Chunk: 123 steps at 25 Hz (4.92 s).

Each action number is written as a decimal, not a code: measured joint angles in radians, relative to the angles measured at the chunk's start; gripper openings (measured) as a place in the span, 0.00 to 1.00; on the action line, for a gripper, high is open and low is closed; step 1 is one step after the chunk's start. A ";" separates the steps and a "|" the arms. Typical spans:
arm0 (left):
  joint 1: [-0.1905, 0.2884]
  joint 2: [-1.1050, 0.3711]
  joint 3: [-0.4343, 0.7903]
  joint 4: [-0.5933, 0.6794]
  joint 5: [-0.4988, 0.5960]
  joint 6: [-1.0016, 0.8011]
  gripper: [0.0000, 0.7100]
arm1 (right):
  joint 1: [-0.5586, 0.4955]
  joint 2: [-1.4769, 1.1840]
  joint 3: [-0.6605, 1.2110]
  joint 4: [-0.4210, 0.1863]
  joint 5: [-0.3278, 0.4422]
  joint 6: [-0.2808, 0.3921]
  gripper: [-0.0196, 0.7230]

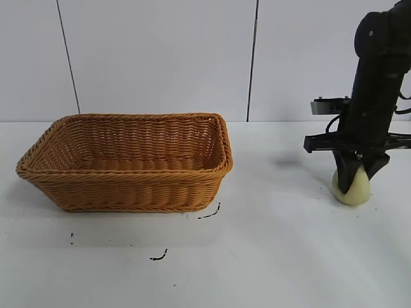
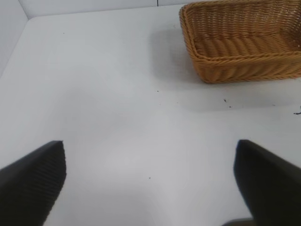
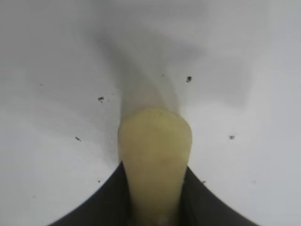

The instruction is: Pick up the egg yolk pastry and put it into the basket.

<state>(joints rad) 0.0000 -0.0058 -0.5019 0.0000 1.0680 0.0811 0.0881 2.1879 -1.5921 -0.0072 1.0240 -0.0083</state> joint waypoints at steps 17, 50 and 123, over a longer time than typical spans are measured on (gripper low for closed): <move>0.000 0.000 0.000 0.000 0.000 0.000 0.98 | 0.005 -0.107 -0.403 0.039 0.189 -0.001 0.23; 0.000 0.000 0.000 0.000 0.000 0.000 0.98 | 0.568 0.201 -0.404 -0.005 -0.255 0.029 0.23; 0.000 0.000 0.000 0.000 -0.001 0.000 0.98 | -0.027 -0.428 0.002 -0.031 0.188 0.078 0.87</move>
<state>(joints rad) 0.0000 -0.0058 -0.5019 0.0000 1.0672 0.0811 0.0614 1.7603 -1.5898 -0.0382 1.2124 0.0701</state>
